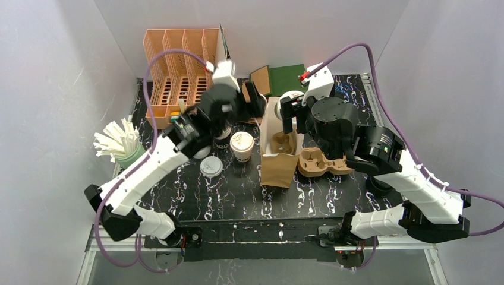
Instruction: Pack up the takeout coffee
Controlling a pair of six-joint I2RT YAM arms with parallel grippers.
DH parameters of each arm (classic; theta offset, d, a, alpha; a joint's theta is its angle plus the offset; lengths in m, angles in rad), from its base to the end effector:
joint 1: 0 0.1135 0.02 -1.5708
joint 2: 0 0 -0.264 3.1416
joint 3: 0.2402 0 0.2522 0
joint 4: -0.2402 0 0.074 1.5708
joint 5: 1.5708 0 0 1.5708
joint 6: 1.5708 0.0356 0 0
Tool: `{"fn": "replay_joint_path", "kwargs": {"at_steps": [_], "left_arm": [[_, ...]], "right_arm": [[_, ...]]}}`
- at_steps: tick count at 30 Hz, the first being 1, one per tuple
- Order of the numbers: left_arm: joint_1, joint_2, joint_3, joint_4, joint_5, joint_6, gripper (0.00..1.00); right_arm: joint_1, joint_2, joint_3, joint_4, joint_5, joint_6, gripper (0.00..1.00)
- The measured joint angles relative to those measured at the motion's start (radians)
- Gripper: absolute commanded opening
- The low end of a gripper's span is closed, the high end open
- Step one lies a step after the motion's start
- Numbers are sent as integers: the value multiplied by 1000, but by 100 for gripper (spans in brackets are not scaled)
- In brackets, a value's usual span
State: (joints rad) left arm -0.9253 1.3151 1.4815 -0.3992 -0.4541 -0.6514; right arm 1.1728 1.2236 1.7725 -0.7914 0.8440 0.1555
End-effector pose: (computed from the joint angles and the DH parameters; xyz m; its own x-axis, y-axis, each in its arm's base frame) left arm 0.1857 -0.2207 0.4442 -0.3899 -0.3879 -0.8351 0.2825 0.8128 -0.5095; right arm 0.1031 0.1765 0.5173 -0.1433 -0.0752 -0.9868 -0.3130 0.9494 -0.0269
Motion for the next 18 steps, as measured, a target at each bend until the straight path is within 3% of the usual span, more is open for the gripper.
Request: {"fn": "replay_joint_path", "kwargs": {"at_steps": [6,14,18], "left_arm": [[228,168,330,-67,245,182,69],[267,500,662,-200,459,378,64],[275,607,727,-251,532,484,66]], "right_arm": [[0,-5,0,0,20,3,55],[0,-43,0,0,41,6,55],[0,-51,0,0,45,11,55]]}}
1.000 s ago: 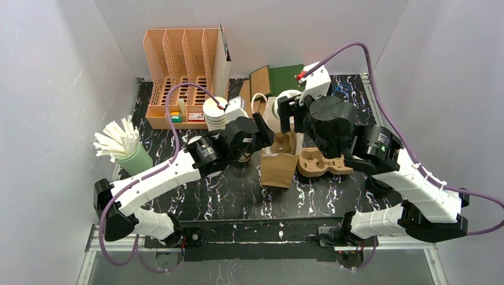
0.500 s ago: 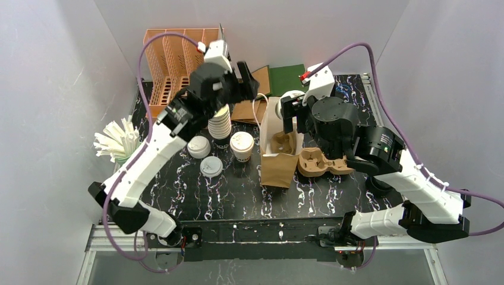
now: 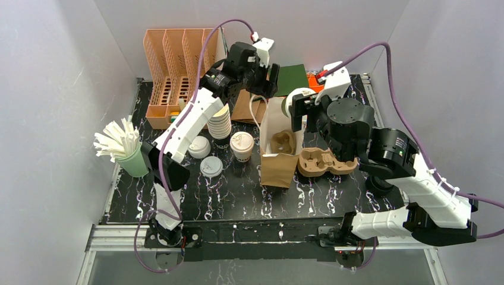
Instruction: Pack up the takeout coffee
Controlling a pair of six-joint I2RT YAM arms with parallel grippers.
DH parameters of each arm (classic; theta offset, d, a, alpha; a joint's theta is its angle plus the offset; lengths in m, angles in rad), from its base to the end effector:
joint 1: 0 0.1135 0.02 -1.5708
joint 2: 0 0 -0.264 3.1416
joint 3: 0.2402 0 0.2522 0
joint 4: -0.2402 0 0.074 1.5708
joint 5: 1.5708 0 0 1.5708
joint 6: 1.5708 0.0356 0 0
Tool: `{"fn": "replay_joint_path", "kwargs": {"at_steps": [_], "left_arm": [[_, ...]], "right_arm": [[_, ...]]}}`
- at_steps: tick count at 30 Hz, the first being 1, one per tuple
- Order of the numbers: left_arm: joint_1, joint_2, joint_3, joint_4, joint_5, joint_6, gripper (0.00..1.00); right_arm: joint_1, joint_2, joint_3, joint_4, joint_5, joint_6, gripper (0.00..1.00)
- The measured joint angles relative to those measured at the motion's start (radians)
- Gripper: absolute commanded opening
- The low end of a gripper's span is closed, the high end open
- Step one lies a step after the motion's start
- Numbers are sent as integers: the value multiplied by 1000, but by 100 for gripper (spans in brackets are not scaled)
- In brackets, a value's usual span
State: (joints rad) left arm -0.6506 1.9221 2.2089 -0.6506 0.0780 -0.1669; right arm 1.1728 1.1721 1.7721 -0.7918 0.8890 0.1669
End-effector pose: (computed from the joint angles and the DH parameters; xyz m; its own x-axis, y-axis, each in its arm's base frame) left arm 0.3414 -0.2633 0.4493 -0.3891 0.0881 -0.9170 0.6055 0.7746 -0.1826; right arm 0.0954 0.1557 0.5262 -0.1203 -0.0160 -0.9926 -0.2693 0.9629 0.0171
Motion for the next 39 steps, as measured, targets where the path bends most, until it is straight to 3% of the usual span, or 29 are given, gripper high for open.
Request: {"fn": "replay_joint_path", "kwargs": {"at_steps": [9,14,27,34,39], "left_arm": [[2,21,-16,-51,138,215,70],[2,6,-83,-35,161,283,66],[2,35,-92,13,155,300,39],[2,50,-99,25,161,275,9],[2,41,-125,47,145,241,4]], "right_arm": [[0,11,7,-45,-5,43,55],[0,14,8,-89,-25,78,55],[0,29,8,-164,-66,169,54],[-2,121,17,-203,-81,200,52],[-28,156,19,-206,-114,201,52]]}}
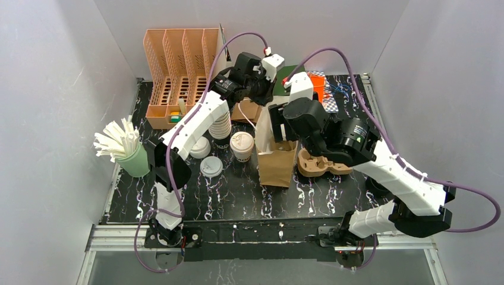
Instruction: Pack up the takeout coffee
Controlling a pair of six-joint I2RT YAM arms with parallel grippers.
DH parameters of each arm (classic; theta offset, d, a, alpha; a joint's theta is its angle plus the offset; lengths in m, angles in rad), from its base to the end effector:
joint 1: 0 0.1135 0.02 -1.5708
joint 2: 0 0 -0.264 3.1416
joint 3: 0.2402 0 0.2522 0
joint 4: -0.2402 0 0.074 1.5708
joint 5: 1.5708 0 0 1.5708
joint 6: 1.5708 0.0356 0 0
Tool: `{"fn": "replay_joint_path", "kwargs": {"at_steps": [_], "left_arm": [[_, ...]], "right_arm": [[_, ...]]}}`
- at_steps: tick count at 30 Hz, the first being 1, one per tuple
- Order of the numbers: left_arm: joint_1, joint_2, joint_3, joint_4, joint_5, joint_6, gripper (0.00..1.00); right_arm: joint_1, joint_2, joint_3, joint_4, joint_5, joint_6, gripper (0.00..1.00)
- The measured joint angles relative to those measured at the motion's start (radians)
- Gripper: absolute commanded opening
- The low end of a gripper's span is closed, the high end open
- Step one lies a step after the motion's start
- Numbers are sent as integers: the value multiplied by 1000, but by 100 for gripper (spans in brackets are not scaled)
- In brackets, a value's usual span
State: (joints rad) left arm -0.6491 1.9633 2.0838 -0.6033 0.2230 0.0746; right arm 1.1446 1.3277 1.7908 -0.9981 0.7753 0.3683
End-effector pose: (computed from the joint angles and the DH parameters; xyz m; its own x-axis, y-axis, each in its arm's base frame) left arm 0.3563 -0.2802 0.3960 -0.3132 0.3289 -0.8909 0.7710 0.6357 -0.0364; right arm 0.1196 0.2031 0.4822 -0.3412 -0.1294 -0.9311 -0.2986 0.9541 -0.0232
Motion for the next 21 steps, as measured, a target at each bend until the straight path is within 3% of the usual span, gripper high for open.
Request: {"fn": "replay_joint_path", "kwargs": {"at_steps": [8,17,21], "left_arm": [[0,-108,-121,-4,-56,-120,0],[0,-230,-196,-64,-178,-354,0],[0,-293,-297,-53,-195,-457,0]], "right_arm": [[-128,34,2,0,-135,-14,51],[-150,124,20,-32,-268,-34,49],[-150,136,18,-56,-297,-33,49]]}}
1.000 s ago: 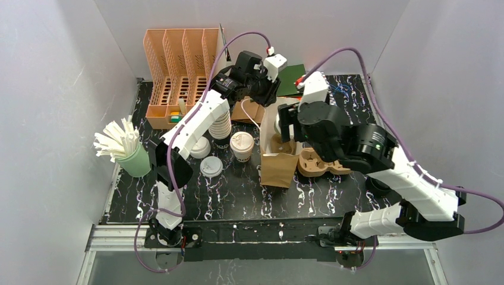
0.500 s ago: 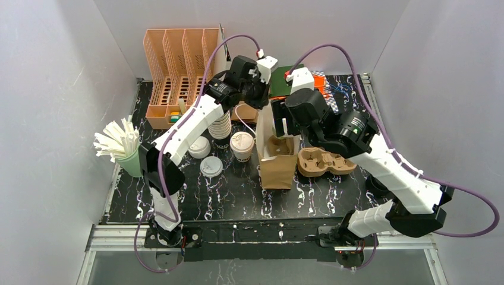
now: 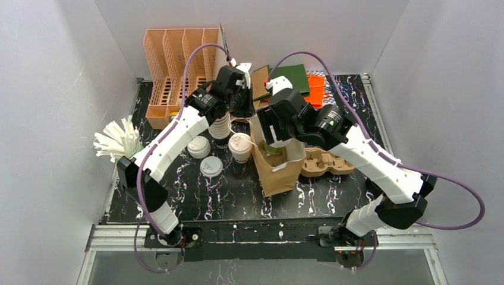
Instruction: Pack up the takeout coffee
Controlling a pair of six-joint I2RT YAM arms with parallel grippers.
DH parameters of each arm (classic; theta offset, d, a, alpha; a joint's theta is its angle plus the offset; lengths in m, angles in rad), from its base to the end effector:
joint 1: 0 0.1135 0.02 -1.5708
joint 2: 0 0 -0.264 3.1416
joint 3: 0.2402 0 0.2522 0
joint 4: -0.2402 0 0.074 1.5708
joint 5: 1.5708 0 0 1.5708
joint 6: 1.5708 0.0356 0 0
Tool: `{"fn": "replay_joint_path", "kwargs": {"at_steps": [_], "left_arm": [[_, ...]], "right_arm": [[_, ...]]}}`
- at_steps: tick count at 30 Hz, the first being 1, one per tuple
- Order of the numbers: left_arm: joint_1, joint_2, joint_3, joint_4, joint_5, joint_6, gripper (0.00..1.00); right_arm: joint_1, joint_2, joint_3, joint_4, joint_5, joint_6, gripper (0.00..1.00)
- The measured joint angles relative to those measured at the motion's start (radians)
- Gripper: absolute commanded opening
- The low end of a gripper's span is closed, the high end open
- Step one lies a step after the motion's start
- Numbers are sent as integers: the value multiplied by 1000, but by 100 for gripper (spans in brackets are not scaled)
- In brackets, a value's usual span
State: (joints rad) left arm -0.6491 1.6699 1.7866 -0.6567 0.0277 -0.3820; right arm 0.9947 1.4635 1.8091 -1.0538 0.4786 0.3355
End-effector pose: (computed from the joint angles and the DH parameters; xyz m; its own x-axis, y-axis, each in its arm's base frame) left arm 0.2993 -0.2283 0.4080 -0.6124 -0.0031 -0.7906 0.4256 0.8414 -0.3329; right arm 0.1674 0.2276 0.4467 -0.5169 -0.2593 -0.8158 -0.4063 0.9132 -0.0328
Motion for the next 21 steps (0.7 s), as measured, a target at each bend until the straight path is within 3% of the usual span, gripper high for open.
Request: {"fn": "replay_joint_path", "kwargs": {"at_steps": [9,21], "left_arm": [[2,-89,-157,70,-3,-171,0],[-1,-148,-223,115,48,-186,2]], "right_arm": [[0,-11,-105,2,-69,-7,47],[-1,-84,-271,-11,-190,-51,46]]}}
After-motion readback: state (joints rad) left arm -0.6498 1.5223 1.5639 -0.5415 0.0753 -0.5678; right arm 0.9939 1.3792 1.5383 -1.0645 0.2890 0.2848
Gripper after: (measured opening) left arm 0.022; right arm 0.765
